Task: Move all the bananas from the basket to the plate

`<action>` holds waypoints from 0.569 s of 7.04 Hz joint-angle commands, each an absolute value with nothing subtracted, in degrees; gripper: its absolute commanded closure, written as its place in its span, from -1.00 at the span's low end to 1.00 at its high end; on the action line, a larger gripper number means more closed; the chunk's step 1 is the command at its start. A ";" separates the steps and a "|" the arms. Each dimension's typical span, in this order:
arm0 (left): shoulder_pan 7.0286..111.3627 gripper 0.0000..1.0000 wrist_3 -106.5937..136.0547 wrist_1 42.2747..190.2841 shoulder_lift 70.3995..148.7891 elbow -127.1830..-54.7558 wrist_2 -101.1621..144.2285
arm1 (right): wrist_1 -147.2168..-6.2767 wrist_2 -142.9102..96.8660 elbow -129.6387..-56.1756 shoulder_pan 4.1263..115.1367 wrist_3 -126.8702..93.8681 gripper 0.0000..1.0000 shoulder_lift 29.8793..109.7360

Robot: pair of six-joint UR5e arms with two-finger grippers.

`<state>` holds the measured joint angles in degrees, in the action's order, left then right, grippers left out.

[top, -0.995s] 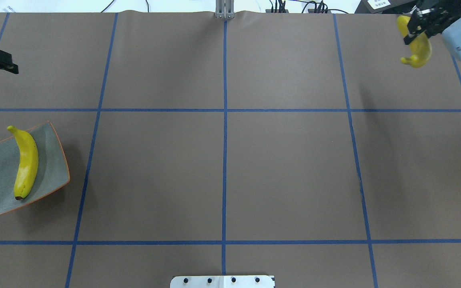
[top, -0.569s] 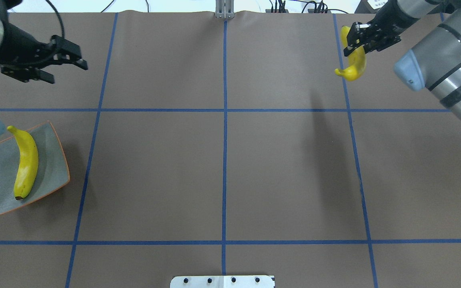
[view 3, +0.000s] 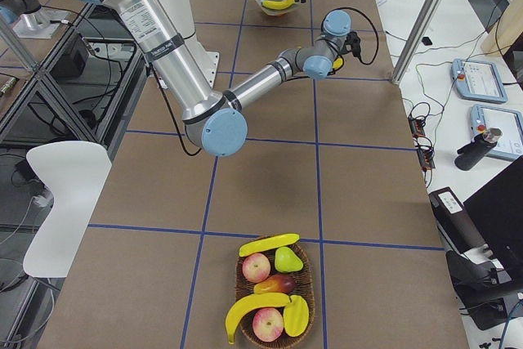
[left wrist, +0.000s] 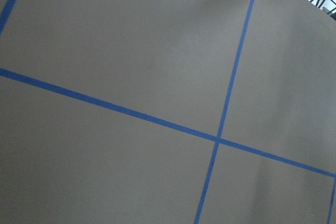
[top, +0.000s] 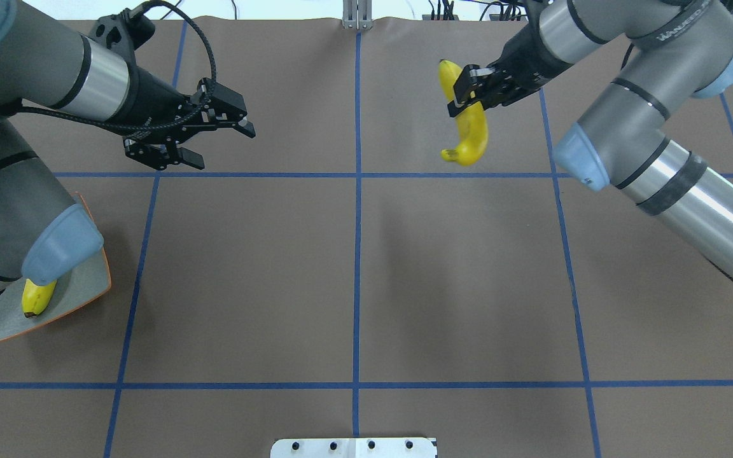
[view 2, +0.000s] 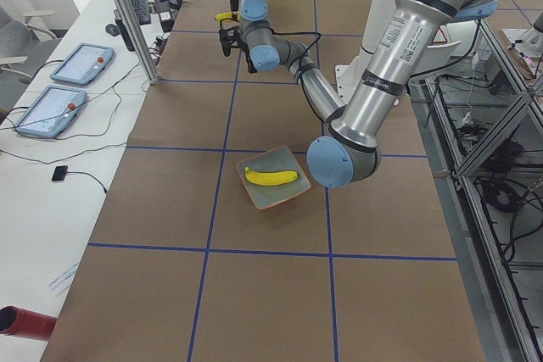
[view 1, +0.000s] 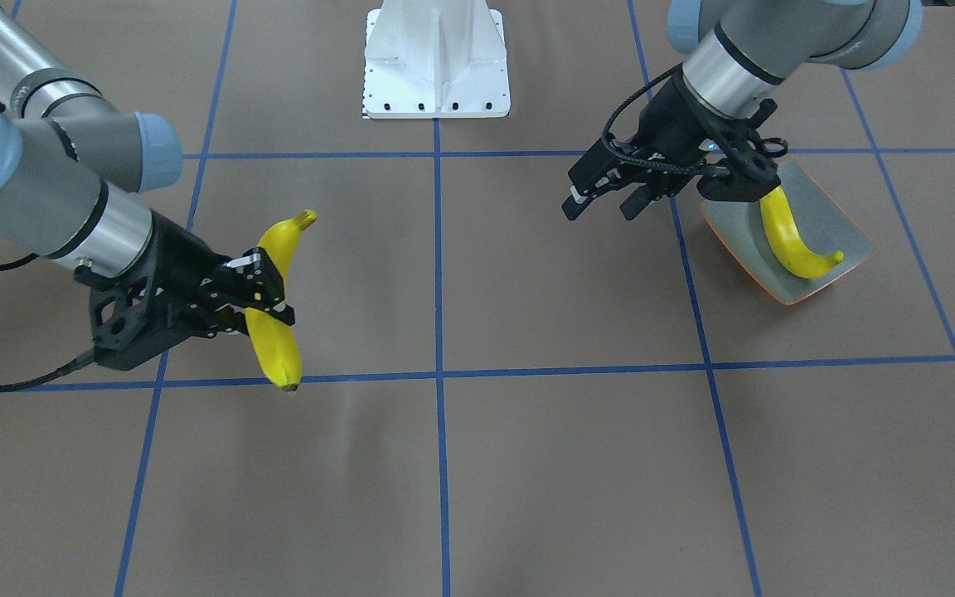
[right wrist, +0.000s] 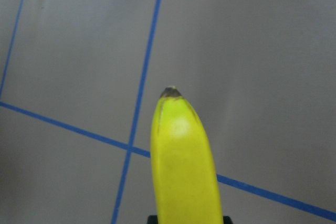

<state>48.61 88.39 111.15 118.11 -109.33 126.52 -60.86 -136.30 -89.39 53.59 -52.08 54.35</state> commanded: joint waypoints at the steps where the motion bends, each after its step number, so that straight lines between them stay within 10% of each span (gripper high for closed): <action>1: 45.37 -1.00 91.39 112.50 121.80 -108.99 126.39 | -60.91 -126.19 -94.81 44.70 -54.21 1.00 52.13; 4: 42.64 -1.00 92.46 116.00 122.34 -109.07 126.39 | -60.91 -124.19 -94.92 42.71 -56.69 1.00 50.01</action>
